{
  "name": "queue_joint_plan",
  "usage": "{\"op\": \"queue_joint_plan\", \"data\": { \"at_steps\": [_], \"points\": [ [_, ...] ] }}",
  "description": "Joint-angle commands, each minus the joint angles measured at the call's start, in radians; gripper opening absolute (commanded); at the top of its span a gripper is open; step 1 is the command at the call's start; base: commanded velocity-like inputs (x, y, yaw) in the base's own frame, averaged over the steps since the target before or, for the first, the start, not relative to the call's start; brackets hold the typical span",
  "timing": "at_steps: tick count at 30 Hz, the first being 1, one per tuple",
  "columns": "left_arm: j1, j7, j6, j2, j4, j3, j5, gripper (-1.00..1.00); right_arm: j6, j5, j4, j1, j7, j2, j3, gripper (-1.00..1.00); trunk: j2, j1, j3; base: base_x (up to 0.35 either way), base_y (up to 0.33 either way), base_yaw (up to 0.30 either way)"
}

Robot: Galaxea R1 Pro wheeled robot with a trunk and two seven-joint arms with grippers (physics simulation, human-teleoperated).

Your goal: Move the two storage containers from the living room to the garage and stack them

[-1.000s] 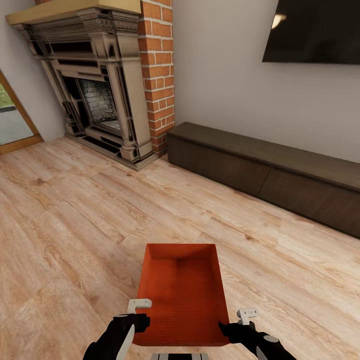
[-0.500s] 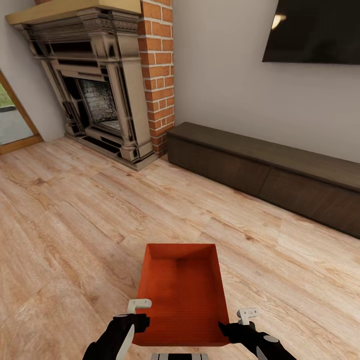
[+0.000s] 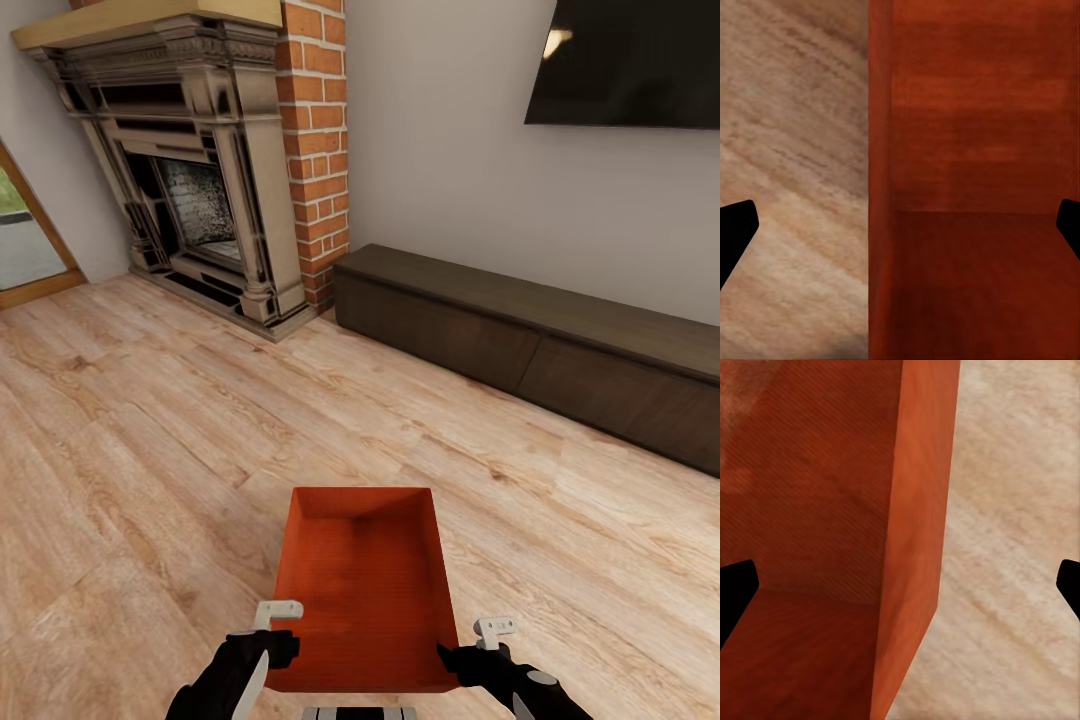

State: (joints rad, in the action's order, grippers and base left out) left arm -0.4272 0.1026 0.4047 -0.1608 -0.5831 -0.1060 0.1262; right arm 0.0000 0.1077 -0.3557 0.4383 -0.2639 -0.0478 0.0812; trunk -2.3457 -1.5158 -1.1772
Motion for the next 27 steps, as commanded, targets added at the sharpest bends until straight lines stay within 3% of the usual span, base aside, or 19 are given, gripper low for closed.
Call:
{"op": "queue_joint_plan", "data": {
  "at_steps": [1, 5, 9, 20, 27],
  "points": [
    [0.000, -0.004, 0.005, -0.002, -0.002, -0.006, 0.010, 1.00, 0.000, 0.010, 0.000, 0.000, 0.000, -0.001, 0.009, 1.00, 0.000, 0.000, -0.001, 0.000, 0.000, 0.000],
    [-0.001, -0.005, 0.005, -0.002, -0.001, -0.006, 0.010, 1.00, 0.000, 0.010, 0.000, 0.000, 0.000, -0.001, 0.009, 1.00, 0.000, 0.000, -0.001, 0.000, 0.000, 0.000],
    [0.000, -0.003, 0.005, -0.001, -0.001, -0.006, 0.010, 1.00, 0.000, 0.010, 0.000, 0.000, 0.000, -0.001, 0.009, 1.00, -0.028, -0.015, -0.013, 0.000, 0.000, 0.000],
    [-0.001, -0.004, 0.005, 0.000, -0.001, -0.006, 0.010, 1.00, 0.000, 0.010, 0.000, 0.000, 0.000, -0.001, 0.009, 1.00, -0.028, -0.015, -0.013, 0.000, 0.000, 0.000],
    [-0.001, -0.003, 0.005, 0.000, -0.001, -0.006, 0.010, 1.00, 0.000, 0.010, 0.000, 0.000, 0.000, -0.001, 0.009, 1.00, -0.063, -0.034, -0.029, 0.000, 0.000, 0.000]
  ]
}}
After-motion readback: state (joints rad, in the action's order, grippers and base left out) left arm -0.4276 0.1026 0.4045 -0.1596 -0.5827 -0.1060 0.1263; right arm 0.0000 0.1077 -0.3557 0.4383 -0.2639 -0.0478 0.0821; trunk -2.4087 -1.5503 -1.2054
